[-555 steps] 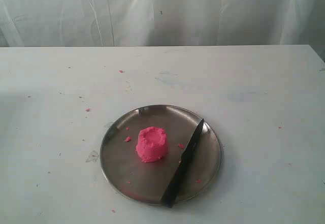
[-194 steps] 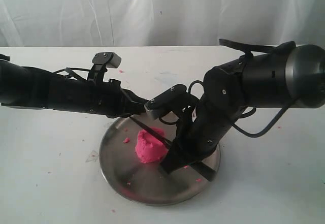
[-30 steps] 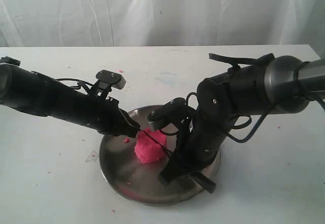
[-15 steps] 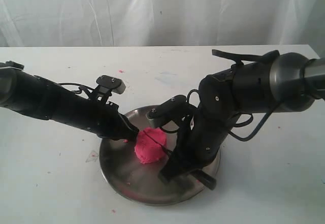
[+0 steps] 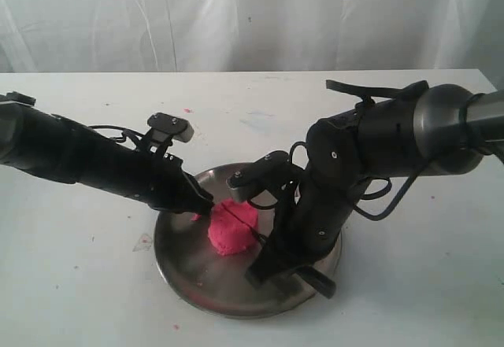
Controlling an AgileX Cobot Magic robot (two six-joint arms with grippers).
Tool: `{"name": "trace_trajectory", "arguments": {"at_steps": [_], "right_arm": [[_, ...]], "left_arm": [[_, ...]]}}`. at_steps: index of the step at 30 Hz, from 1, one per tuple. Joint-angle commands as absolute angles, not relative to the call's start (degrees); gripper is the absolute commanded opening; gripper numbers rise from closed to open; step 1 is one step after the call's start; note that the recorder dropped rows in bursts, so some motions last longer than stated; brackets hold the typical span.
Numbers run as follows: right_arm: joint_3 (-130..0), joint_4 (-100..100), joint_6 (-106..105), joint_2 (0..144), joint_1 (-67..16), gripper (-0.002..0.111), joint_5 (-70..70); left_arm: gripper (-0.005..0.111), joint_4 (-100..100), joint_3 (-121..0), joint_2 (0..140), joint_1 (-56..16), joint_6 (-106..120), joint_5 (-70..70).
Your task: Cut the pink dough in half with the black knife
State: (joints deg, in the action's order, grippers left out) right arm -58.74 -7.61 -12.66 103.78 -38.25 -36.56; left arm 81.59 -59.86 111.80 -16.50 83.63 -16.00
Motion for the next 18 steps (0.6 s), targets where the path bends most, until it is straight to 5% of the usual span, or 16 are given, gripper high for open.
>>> {"name": "trace_trajectory", "arguments": {"at_steps": [1,18], "right_arm": [[-58.7,-7.9,-13.3,103.4,-38.5,0.005,-38.0],[-58.7,-7.7,-13.3,103.4,-38.5,0.005,-42.7]], "left_arm": [[0.000,82.1,-59.4,108.9,-16.7,83.7,-16.0],[0.000,82.1,-59.4,108.4,-16.7,83.7,-15.7]]}}
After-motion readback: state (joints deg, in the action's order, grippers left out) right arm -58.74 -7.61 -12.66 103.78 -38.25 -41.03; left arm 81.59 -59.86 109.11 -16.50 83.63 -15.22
